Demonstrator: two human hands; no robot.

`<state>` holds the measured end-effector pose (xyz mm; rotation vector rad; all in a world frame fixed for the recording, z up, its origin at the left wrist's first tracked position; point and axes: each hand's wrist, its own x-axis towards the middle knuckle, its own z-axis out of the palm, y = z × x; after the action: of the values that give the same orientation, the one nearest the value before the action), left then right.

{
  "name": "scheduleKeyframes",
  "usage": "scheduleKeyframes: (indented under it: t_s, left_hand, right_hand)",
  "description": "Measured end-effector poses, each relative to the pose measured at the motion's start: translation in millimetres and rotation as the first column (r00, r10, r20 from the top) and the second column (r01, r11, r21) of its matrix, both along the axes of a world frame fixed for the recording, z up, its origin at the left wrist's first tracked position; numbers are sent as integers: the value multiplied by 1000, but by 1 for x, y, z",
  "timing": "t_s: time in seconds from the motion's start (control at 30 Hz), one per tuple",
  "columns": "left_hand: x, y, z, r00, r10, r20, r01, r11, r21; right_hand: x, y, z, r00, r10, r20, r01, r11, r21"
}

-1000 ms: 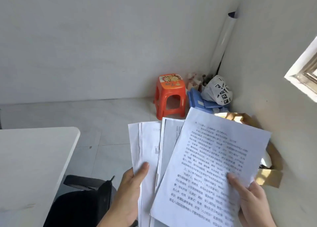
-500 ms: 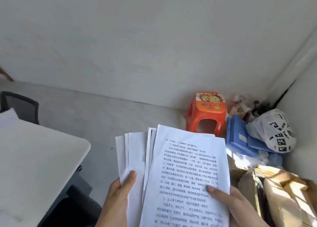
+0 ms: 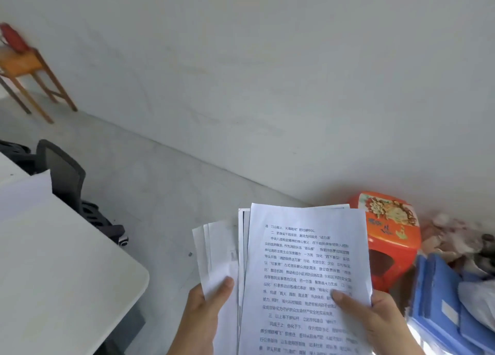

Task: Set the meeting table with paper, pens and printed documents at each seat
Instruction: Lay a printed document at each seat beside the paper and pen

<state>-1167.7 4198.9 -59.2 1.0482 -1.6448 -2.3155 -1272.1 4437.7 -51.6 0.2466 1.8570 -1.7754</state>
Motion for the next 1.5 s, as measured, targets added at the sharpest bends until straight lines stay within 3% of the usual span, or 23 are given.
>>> scheduleKeyframes:
  t_s: [0.33, 0.63, 0.77, 0.97, 1.2, 1.5]
  left_hand:
    - [-154, -134, 31, 992, 112, -61, -116, 992, -54]
    - [-276, -230, 25, 942, 336, 3, -336, 942, -11]
    - [-330, -274, 41, 911, 413, 17, -412, 910, -50]
    - [-350, -335, 39, 804, 594, 6, -594, 804, 28]
    - [-342, -429, 19, 611, 790, 51, -787, 614, -61]
    - [-312, -587, 35, 507, 860, -56, -859, 499, -118]
  right_hand:
    - [-176, -120, 7, 999, -16, 28, 18, 996, -86]
    - [-346, -262, -7, 946, 322, 28, -319, 945, -74]
    - [-418, -338, 5, 855, 518, 4, -516, 852, -94]
    - [-483, -460, 14, 675, 738, 0, -734, 672, -97]
    - [-498, -604, 5, 544, 824, 158, -792, 566, -229]
    - [-490, -775, -1, 293, 916, 273, -866, 375, -330]
